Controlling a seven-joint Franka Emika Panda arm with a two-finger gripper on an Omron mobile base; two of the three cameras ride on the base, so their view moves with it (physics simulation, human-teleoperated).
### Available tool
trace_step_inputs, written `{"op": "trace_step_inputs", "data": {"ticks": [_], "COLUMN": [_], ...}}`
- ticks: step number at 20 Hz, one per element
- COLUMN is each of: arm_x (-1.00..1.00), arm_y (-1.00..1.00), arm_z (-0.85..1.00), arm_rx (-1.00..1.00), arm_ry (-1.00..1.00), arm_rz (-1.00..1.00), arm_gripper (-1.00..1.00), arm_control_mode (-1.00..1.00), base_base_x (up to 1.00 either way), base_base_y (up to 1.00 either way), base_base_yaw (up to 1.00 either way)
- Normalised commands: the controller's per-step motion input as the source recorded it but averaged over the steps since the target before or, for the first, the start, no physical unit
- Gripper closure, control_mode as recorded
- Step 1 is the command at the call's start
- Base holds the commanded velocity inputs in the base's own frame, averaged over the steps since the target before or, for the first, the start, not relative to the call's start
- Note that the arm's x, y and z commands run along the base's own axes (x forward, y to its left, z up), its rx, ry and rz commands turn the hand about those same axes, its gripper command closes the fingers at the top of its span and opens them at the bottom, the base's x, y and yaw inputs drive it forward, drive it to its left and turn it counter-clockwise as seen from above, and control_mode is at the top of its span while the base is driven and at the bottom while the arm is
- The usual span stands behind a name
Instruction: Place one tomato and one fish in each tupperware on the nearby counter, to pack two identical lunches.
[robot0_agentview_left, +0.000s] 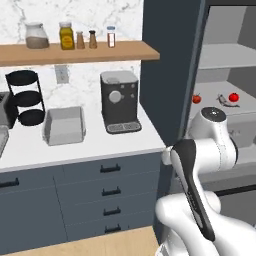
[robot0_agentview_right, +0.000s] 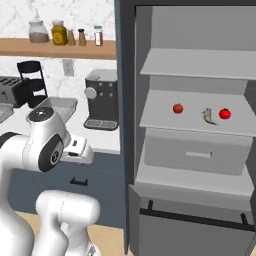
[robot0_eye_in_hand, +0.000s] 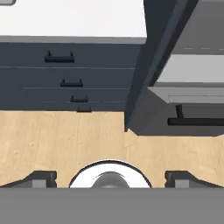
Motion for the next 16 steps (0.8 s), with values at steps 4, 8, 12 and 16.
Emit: {"op": "trace_step_inputs", "data": {"ticks": [4, 8, 12, 16], "arm_x": [0.00, 0.00, 0.00, 0.00], "arm_y": [0.00, 0.00, 0.00, 0.00], "arm_z": [0.00, 0.00, 0.00, 0.00], "arm_rx": [0.00, 0.00, 0.00, 0.00], "arm_ry": [0.00, 0.00, 0.00, 0.00], "arm_rz": [0.00, 0.00, 0.00, 0.00], "arm_gripper": [-1.00, -1.00, -1.00, -1.00], "arm_control_mode": [1.00, 1.00, 1.00, 1.00], "base_base_x": [0.00, 0.00, 0.27, 0.33], "base_base_y": [-0.98, -0.91, -0.31, -0.24], "base_base_yaw": [0.00, 0.00, -0.05, -0.04]}}
